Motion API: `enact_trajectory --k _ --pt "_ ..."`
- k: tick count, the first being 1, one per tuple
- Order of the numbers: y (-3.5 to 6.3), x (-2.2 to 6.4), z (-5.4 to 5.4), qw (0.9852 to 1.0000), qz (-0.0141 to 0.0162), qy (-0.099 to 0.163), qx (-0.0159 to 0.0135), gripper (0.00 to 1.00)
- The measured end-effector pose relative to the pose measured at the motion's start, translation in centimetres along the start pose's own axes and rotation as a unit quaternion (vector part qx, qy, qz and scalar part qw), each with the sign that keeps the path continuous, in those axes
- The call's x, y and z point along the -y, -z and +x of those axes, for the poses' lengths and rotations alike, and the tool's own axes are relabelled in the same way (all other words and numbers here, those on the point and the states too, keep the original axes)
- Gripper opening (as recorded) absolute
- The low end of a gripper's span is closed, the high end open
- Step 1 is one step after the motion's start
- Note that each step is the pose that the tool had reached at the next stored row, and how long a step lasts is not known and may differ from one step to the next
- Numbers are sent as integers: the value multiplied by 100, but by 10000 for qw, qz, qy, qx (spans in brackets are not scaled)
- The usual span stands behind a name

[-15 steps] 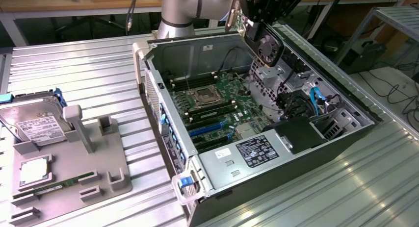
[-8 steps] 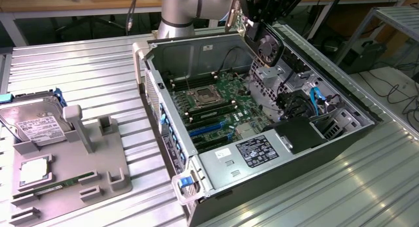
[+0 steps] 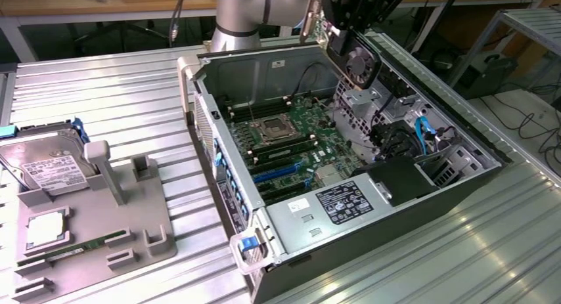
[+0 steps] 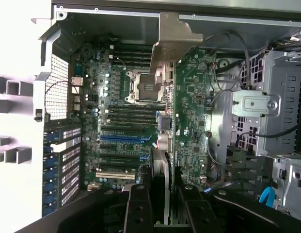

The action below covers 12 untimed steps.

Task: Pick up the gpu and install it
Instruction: 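Insert the gpu into the slot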

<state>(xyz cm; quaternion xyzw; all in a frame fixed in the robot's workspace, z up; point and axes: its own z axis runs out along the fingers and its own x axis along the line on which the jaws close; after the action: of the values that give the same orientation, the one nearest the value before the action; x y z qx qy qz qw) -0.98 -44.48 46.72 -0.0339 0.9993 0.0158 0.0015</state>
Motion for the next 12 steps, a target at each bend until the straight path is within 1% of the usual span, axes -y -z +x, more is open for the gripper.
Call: enact_trajectory --k 3,12 --pt "0 0 0 10000 -1 98 -3 27" --pt "0 0 0 9996 -1 277 -9 27"
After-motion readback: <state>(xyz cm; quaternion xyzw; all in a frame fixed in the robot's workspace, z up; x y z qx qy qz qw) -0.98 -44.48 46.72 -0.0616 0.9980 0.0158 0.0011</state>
